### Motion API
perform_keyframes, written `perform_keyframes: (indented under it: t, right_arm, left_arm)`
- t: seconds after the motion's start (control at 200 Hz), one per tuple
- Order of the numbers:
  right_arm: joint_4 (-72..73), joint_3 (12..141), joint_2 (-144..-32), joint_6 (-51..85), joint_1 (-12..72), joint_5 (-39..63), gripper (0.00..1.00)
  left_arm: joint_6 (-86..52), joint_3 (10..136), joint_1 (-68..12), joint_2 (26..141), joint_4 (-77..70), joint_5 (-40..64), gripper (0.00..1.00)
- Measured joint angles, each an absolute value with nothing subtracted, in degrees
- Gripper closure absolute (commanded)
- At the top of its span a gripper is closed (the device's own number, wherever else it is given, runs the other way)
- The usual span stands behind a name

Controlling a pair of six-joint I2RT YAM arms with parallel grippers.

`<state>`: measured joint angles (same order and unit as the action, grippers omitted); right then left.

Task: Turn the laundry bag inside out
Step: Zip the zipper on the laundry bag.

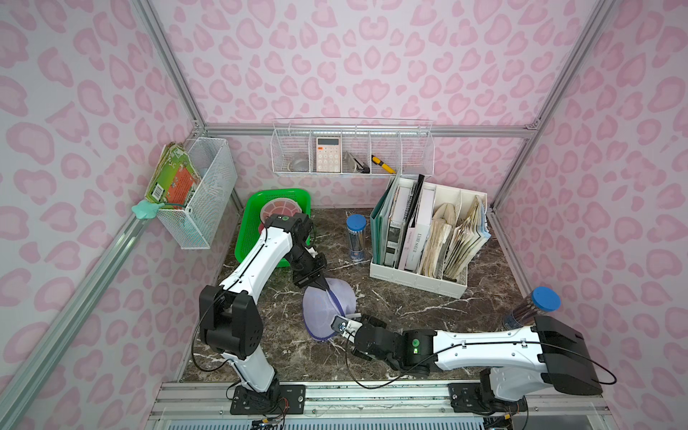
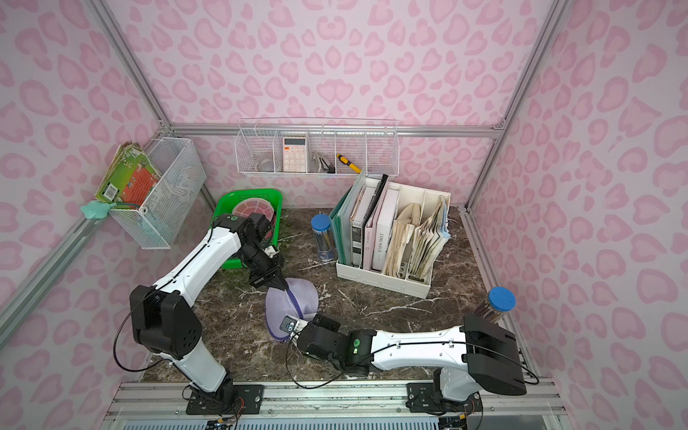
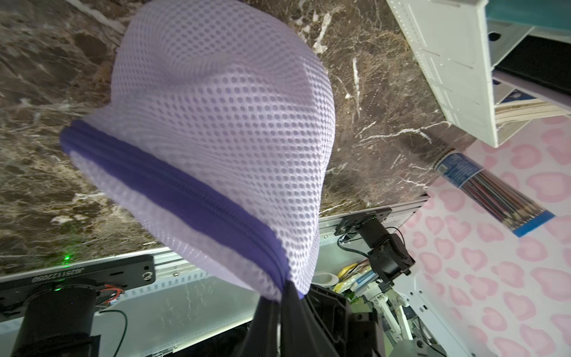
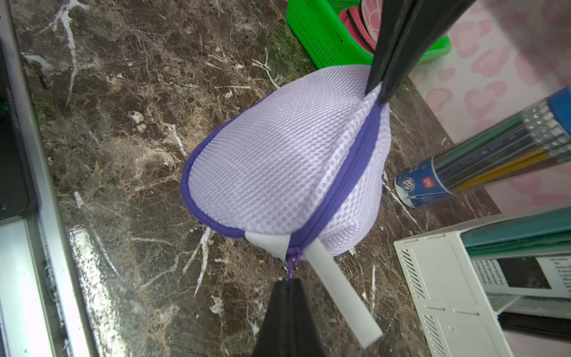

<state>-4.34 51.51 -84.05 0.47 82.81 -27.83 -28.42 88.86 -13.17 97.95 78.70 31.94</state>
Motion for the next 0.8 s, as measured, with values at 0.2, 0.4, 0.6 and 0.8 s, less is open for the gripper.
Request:
perform_keyframes:
  t: [0.2, 0.4, 0.6, 0.8]
  right_arm:
    - [-5.91, 51.94, -83.11, 2.98, 78.78, -25.80, 0.54]
    - [-5.13, 52.64, -81.06, 7.35, 74.98, -23.92, 0.20]
    - [2.22, 51.40, -81.56, 12.29, 72.99, -23.75, 0.13]
    - [6.48, 53.60, -87.85, 15.33, 72.07, -23.57, 0.19]
  left_arm:
    - [-31.24, 85.27, -13.47, 96.84, 73.67, 32.95, 1.00]
    - [-35.42, 83.81, -14.28, 96.01, 69.56, 32.64, 1.00]
    - [-40.60, 81.43, -14.37, 95.37, 65.60, 33.08, 1.00]
    - [-42.94, 81.30, -14.35, 95.37, 63.90, 33.65, 1.00]
